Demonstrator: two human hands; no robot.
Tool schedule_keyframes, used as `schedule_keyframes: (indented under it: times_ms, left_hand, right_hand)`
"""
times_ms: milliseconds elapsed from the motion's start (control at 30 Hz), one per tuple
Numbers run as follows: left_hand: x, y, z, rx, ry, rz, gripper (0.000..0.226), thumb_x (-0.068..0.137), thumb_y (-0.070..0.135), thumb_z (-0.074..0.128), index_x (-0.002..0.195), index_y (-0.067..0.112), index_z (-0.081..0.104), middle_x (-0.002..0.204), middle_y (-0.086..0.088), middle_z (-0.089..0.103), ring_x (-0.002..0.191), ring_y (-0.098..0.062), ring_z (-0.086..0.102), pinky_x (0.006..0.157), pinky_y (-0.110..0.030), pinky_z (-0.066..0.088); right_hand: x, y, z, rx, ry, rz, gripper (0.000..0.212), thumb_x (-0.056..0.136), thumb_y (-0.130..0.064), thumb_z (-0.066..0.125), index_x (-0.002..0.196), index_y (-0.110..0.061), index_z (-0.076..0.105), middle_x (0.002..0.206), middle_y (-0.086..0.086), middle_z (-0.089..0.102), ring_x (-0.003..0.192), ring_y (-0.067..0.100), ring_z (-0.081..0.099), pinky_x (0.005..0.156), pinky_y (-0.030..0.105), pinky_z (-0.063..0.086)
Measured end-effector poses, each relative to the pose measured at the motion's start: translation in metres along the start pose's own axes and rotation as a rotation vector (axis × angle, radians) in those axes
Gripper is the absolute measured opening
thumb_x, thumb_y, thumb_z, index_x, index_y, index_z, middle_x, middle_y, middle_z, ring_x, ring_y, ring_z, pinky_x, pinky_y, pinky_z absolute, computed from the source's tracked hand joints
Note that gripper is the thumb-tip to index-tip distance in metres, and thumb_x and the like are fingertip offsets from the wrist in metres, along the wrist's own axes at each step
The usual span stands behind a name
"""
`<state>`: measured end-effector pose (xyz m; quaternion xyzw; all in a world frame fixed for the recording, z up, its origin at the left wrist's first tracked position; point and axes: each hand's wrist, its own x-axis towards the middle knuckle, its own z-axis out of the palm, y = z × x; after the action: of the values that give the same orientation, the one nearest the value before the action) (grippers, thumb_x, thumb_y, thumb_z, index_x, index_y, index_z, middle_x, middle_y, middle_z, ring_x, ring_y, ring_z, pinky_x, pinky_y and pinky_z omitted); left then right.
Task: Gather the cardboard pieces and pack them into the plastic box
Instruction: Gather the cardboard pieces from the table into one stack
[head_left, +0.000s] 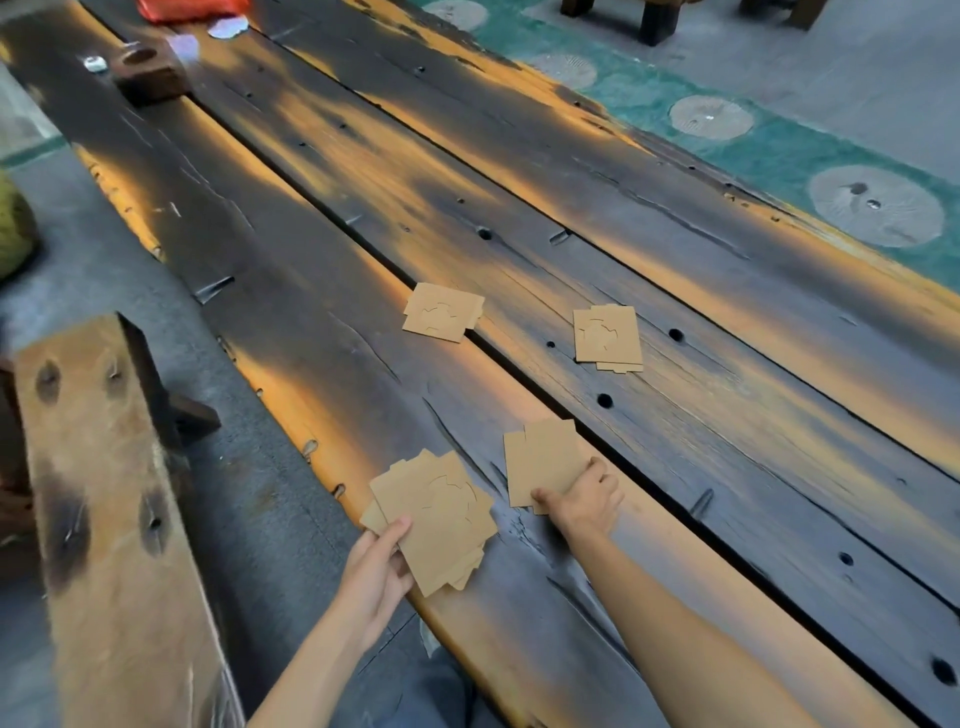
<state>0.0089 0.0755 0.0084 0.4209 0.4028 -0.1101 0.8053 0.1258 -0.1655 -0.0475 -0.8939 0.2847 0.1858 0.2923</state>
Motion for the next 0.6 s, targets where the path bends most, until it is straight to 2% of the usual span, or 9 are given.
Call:
schedule_keyframes:
  times_ms: [100, 200, 300, 367, 467, 533, 600]
  left_hand:
    - [0.003, -0.006, 0.007, -0.007, 0.027, -0.004, 0.028, 0.099, 0.015, 0.062, 0.127, 0.015, 0.06, 0.12, -0.012, 0.077, 0.105, -0.026, 0.076, 0.075, -0.042, 0.065]
    - [0.004, -0.01, 0.015, -0.026, 0.01, -0.024, 0.029, 0.099, 0.013, 0.063, 0.127, 0.012, 0.06, 0.118, -0.014, 0.077, 0.105, -0.027, 0.076, 0.072, -0.04, 0.065]
    - [0.004, -0.016, 0.025, 0.001, -0.023, -0.049, 0.03, 0.097, 0.013, 0.064, 0.127, 0.014, 0.06, 0.116, -0.012, 0.078, 0.104, -0.026, 0.076, 0.071, -0.041, 0.065]
    - [0.005, -0.02, 0.032, 0.017, -0.039, -0.056, 0.032, 0.096, 0.013, 0.066, 0.127, 0.015, 0.06, 0.115, -0.012, 0.079, 0.102, -0.025, 0.077, 0.07, -0.041, 0.065]
    - [0.004, -0.025, 0.044, 0.037, -0.079, -0.063, 0.032, 0.096, 0.014, 0.066, 0.128, 0.015, 0.061, 0.117, -0.014, 0.078, 0.102, -0.026, 0.077, 0.071, -0.042, 0.065]
    - [0.003, -0.028, 0.05, 0.056, -0.106, -0.067, 0.034, 0.095, 0.016, 0.067, 0.128, 0.013, 0.061, 0.118, -0.014, 0.077, 0.104, -0.027, 0.076, 0.073, -0.042, 0.065]
    - [0.001, -0.031, 0.058, 0.079, -0.144, -0.07, 0.037, 0.094, 0.018, 0.069, 0.129, 0.011, 0.06, 0.119, -0.015, 0.077, 0.107, -0.028, 0.075, 0.075, -0.042, 0.065]
  right_hand:
    - [0.005, 0.005, -0.001, 0.091, -0.023, 0.041, 0.098, 0.066, -0.038, 0.093, 0.142, -0.016, 0.036, 0.142, 0.017, 0.044, 0.135, 0.037, 0.037, 0.11, 0.047, 0.034]
    - [0.007, 0.01, -0.005, 0.299, -0.067, 0.083, 0.071, 0.073, -0.02, 0.09, 0.13, -0.015, 0.047, 0.133, 0.015, 0.053, 0.124, 0.035, 0.052, 0.107, 0.046, 0.044]
    - [0.004, 0.021, -0.014, 0.542, -0.117, 0.094, 0.043, 0.079, 0.001, 0.08, 0.114, -0.014, 0.06, 0.107, 0.01, 0.069, 0.104, 0.031, 0.067, 0.091, 0.045, 0.056]
    - [-0.003, 0.027, -0.026, 0.606, -0.117, 0.071, 0.04, 0.084, 0.004, 0.073, 0.113, -0.02, 0.063, 0.091, -0.002, 0.066, 0.095, 0.024, 0.069, 0.073, 0.034, 0.057]
    - [-0.023, 0.031, -0.05, 0.65, -0.066, -0.06, 0.047, 0.09, 0.002, 0.067, 0.105, -0.042, 0.064, 0.095, -0.005, 0.066, 0.084, 0.01, 0.066, 0.061, 0.02, 0.052]
    - [-0.042, 0.031, -0.063, 0.633, -0.04, -0.216, 0.051, 0.093, 0.002, 0.063, 0.113, -0.045, 0.066, 0.104, -0.001, 0.068, 0.083, 0.009, 0.067, 0.066, 0.017, 0.051]
    - [-0.063, 0.033, -0.073, 0.553, 0.01, -0.409, 0.054, 0.094, 0.005, 0.058, 0.129, -0.034, 0.068, 0.111, -0.004, 0.067, 0.09, 0.008, 0.064, 0.081, 0.021, 0.051]
